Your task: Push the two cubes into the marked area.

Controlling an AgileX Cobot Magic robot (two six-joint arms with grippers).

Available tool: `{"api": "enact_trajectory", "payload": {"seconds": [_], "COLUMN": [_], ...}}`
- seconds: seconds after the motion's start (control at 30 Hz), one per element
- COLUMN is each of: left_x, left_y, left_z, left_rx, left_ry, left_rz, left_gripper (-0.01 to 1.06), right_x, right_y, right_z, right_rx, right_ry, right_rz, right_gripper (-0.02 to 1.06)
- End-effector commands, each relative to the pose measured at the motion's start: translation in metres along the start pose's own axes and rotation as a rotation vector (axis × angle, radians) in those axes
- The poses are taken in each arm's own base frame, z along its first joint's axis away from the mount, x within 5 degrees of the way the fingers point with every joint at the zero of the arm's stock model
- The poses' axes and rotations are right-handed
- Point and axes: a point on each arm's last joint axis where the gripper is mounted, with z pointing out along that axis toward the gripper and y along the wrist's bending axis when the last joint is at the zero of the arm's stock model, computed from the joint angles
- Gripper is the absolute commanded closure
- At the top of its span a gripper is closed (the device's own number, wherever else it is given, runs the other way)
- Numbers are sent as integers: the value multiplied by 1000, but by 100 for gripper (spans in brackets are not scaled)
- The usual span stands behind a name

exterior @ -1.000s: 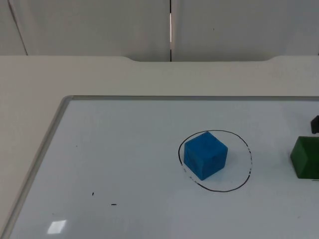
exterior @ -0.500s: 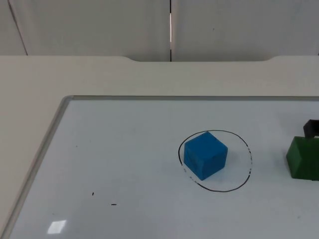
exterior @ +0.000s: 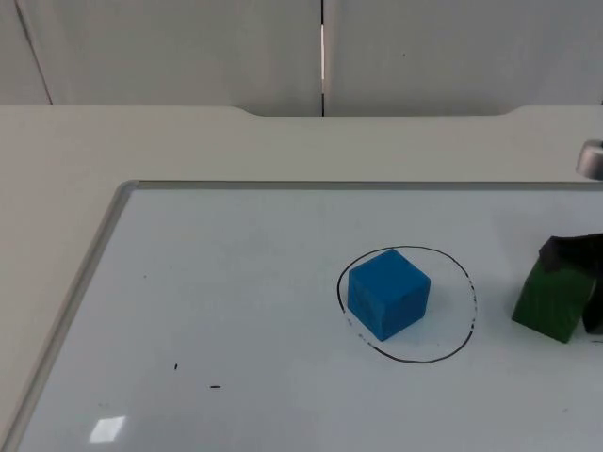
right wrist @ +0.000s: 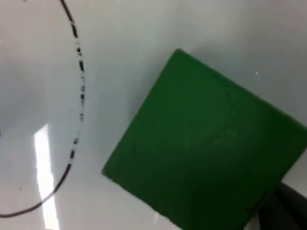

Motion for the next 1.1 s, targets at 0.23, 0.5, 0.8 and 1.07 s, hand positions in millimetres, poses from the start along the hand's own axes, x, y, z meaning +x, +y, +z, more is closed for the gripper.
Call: {"api": "enact_trajectory", "payload": {"seconds": [0.23,0.5,0.8,1.07], "left_x": [0,0,0,0], "left_y": [0,0,0,0], "left_z": [1,1,1,1], "left_rx": [-4,-4,-4,-4], "left_ry": [-10,-10,-10,-10], "left_rz": [-3,-3,-3,-3], "left_gripper": [105,105,105,105], "right_x": [-2,-8,-8,-10], "right_y": [3,2,-1,-1], "right_z": [3,7,28,28], "right_rx": [-7,-11,3,-2], "right_ry": [-30,-90,-92,-120], "right_rz": [26,24,48,53], "right_gripper": [104,104,104,104]}}
